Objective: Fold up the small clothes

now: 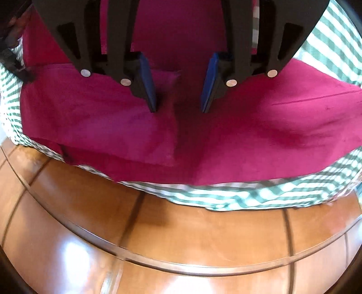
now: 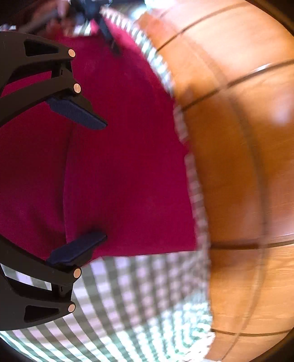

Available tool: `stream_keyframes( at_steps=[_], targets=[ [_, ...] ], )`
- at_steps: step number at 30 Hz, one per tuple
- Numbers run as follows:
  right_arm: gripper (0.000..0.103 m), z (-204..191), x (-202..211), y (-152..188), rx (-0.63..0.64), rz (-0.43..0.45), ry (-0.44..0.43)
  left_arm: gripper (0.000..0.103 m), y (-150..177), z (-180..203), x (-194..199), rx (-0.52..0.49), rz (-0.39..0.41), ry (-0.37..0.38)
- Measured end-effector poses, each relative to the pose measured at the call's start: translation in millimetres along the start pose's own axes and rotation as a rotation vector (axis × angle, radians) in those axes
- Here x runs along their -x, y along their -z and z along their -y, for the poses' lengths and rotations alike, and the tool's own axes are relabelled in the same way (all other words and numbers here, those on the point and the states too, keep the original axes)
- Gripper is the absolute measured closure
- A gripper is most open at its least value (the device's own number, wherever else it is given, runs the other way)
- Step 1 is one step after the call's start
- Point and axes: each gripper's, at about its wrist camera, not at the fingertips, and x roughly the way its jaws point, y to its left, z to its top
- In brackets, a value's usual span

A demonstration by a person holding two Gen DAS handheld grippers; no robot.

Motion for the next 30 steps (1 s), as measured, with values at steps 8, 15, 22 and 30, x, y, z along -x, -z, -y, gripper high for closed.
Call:
stream_keyframes(
  at_steps=[8, 15, 22, 30],
  targets=[
    [0.004, -8.4, -4.8, 2.3, 0.047, 0.052, 0.047, 0.06, 17.4, -35.9, 28.7, 0.123, -0.013, 0.061],
    [0.004, -11.7, 1.0, 4.1, 0.053, 0.057, 0.05, 0.04, 46.3, -106.6, 68.1, 0.32, 0.017, 0.154],
    [0.004, -13.8, 3.7, 7.3, 0.064, 0.068, 0.069, 0.027, 78.2, -228.4, 103.2, 0.623, 0.092, 0.053],
    [0.004, -15.2, 5.7, 9.9, 0.077, 0.077, 0.093, 0.045, 88.6, -349.7, 108.3, 0.915, 0.153, 0.007]
  ],
)
